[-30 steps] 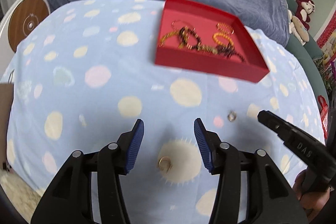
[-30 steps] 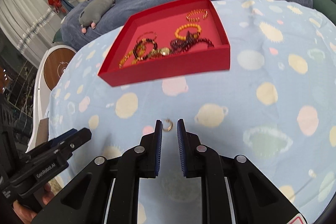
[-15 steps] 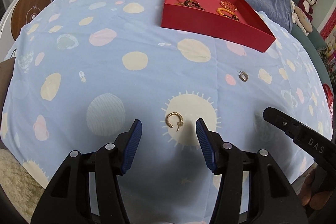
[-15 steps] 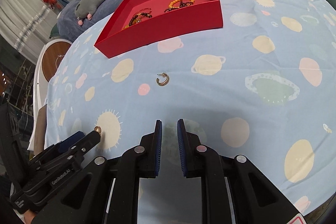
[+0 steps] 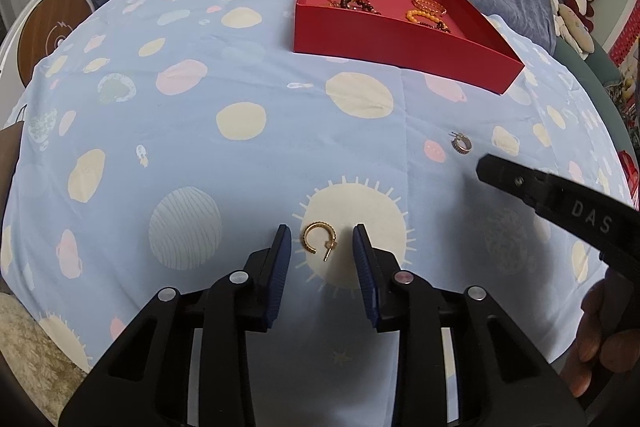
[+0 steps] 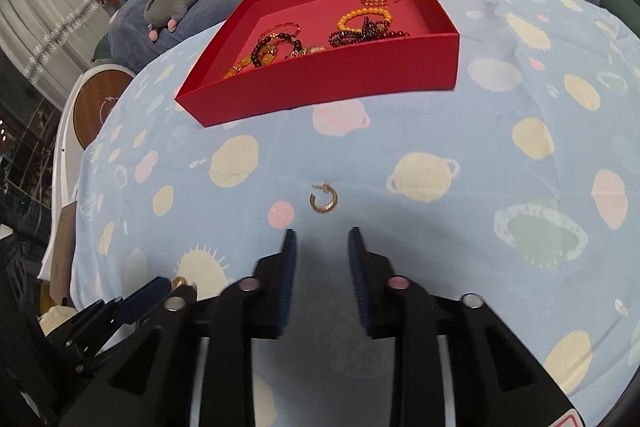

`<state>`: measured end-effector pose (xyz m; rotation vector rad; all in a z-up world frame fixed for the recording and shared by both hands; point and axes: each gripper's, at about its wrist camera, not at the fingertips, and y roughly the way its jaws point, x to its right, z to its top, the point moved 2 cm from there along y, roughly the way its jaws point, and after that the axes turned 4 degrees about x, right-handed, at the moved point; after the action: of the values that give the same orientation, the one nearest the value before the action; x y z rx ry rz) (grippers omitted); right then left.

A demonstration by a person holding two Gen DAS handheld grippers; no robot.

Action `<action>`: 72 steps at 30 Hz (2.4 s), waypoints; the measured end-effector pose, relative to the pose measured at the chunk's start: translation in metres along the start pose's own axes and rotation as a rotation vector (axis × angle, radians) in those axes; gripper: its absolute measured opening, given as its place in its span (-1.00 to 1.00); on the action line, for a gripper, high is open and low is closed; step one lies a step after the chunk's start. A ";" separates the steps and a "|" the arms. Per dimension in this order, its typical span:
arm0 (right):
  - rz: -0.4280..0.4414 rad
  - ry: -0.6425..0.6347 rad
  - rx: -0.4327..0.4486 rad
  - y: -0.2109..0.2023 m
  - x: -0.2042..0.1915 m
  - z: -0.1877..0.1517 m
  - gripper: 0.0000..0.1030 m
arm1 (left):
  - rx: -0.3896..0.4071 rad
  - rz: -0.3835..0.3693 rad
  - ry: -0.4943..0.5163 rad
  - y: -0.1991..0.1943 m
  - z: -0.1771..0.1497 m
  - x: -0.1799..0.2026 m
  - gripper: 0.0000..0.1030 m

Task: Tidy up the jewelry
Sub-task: 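Grasp one gold hoop earring with the left tool while the right grasps the other, then carry both gold earrings with both tools over the red box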

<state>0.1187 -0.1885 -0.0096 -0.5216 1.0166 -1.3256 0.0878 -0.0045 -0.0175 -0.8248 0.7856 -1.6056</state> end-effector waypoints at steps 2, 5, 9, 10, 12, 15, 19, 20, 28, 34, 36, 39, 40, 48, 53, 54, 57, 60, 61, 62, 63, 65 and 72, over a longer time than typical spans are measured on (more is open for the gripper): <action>-0.006 -0.008 0.003 0.003 -0.002 0.004 -0.37 | 0.001 -0.001 -0.003 0.000 0.000 0.000 -0.42; -0.011 -0.019 0.002 0.008 -0.006 0.009 -0.37 | 0.001 0.000 -0.001 0.000 0.000 0.000 -0.42; -0.017 -0.055 0.005 0.016 -0.014 0.013 -0.37 | -0.001 -0.006 -0.010 0.001 0.000 0.000 -0.42; -0.022 -0.069 0.002 0.019 -0.017 0.014 -0.37 | -0.002 -0.008 -0.013 0.001 0.001 -0.001 -0.42; -0.036 -0.095 -0.009 0.025 -0.020 0.014 -0.42 | -0.004 -0.011 -0.016 0.001 0.001 -0.002 -0.42; -0.055 -0.128 -0.004 0.026 -0.023 0.014 -0.65 | -0.008 -0.019 -0.029 0.000 0.001 -0.004 -0.42; -0.057 -0.129 -0.022 0.027 -0.016 0.008 -0.95 | -0.009 -0.027 -0.044 -0.002 -0.001 -0.008 -0.42; -0.055 -0.123 -0.021 0.025 -0.014 0.007 -0.95 | -0.009 -0.029 -0.047 -0.002 -0.002 -0.009 -0.42; -0.025 -0.077 -0.021 0.017 -0.005 0.002 -0.76 | -0.009 -0.027 -0.064 -0.006 -0.006 -0.014 -0.37; -0.019 -0.104 -0.004 0.020 -0.015 0.015 -0.52 | -0.011 -0.027 -0.071 -0.006 -0.006 -0.013 -0.28; -0.025 -0.119 -0.007 0.025 -0.020 0.019 -0.52 | -0.011 -0.030 -0.073 -0.006 -0.006 -0.014 -0.27; -0.037 -0.132 -0.013 0.035 -0.026 0.024 -0.53 | -0.012 -0.031 -0.077 -0.006 -0.006 -0.015 -0.27; -0.041 -0.133 -0.015 0.037 -0.026 0.024 -0.52 | -0.012 -0.032 -0.077 -0.006 -0.006 -0.015 -0.27; -0.054 -0.139 -0.011 0.035 -0.020 0.023 -0.69 | -0.005 -0.024 -0.071 -0.006 -0.005 -0.014 -0.29; -0.043 -0.085 -0.004 0.022 -0.006 0.012 -0.69 | -0.002 -0.030 -0.070 -0.005 -0.004 -0.012 -0.32; -0.041 -0.078 -0.004 0.020 -0.004 0.010 -0.69 | -0.002 -0.028 -0.066 -0.005 -0.004 -0.011 -0.33; -0.039 -0.048 -0.001 0.012 0.004 0.004 -0.69 | 0.000 -0.022 -0.047 -0.003 -0.003 -0.006 -0.36; -0.036 -0.021 0.005 0.005 0.010 0.000 -0.69 | 0.001 -0.021 -0.044 -0.001 -0.001 -0.004 -0.55; -0.035 -0.015 0.007 0.002 0.012 -0.001 -0.69 | 0.000 -0.022 -0.044 -0.001 -0.001 -0.004 -0.59; -0.036 -0.012 0.009 0.000 0.013 -0.002 -0.69 | 0.001 -0.020 -0.044 -0.002 -0.002 -0.004 -0.62; -0.036 -0.010 0.010 -0.001 0.014 -0.003 -0.69 | 0.001 -0.018 -0.042 -0.001 -0.001 -0.003 -0.65; -0.035 -0.003 0.013 -0.004 0.015 -0.005 -0.69 | 0.001 -0.022 -0.040 -0.001 -0.002 -0.002 -0.66; -0.027 0.014 0.024 -0.015 0.017 -0.009 -0.69 | -0.013 -0.027 -0.035 -0.001 -0.002 0.002 -0.67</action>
<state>0.1018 -0.2063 -0.0075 -0.5104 1.0068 -1.3652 0.0851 -0.0060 -0.0170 -0.8738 0.7630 -1.6069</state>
